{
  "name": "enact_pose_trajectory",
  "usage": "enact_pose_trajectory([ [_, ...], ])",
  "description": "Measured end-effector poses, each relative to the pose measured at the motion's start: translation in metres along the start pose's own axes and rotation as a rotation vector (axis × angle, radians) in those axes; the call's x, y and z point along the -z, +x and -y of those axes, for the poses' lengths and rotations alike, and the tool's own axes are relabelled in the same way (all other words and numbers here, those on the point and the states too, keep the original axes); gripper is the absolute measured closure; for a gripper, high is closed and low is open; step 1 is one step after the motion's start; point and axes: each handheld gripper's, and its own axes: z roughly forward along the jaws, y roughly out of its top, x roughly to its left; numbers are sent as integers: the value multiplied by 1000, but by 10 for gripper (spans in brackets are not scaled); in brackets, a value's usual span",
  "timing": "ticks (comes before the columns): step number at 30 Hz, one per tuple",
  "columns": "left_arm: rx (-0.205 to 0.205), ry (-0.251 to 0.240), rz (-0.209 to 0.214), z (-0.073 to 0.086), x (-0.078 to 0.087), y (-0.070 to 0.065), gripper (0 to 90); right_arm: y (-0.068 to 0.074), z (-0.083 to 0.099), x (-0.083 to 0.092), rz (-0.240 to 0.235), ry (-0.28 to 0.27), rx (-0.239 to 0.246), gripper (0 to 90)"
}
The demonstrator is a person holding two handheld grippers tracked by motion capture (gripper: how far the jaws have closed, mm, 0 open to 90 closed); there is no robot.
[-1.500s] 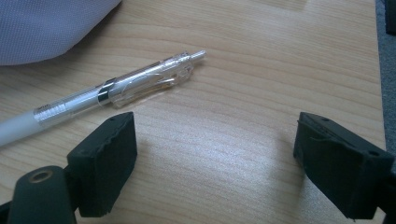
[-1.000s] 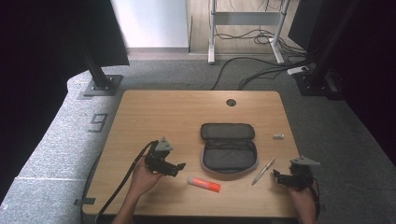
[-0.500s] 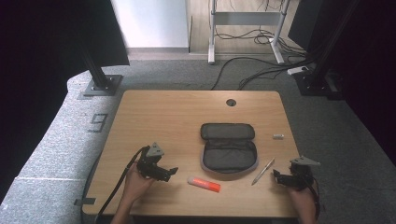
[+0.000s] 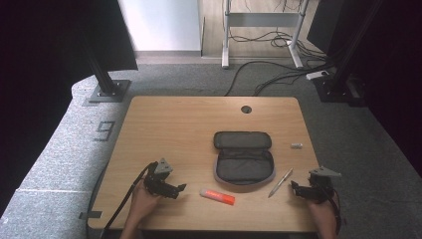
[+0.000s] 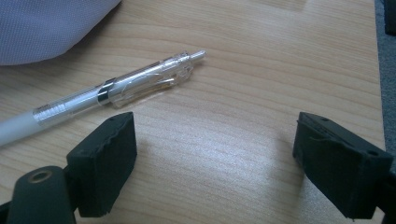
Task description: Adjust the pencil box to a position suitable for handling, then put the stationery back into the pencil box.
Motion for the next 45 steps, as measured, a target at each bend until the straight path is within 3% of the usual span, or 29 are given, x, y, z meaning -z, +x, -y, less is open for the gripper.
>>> enact_pose_trajectory([
  [12,-20,50,-26,15,-16,-4,0,0,0,0,0,0,0,132],
  [16,11,36,-13,19,-18,-2,0,0,0,0,0,0,1,132],
  [36,19,36,-18,19,-17,-2,0,0,0,0,-18,-1,7,140],
  [45,19,36,-18,19,-17,-2,0,-1,-4,7,-52,-9,14,146],
])
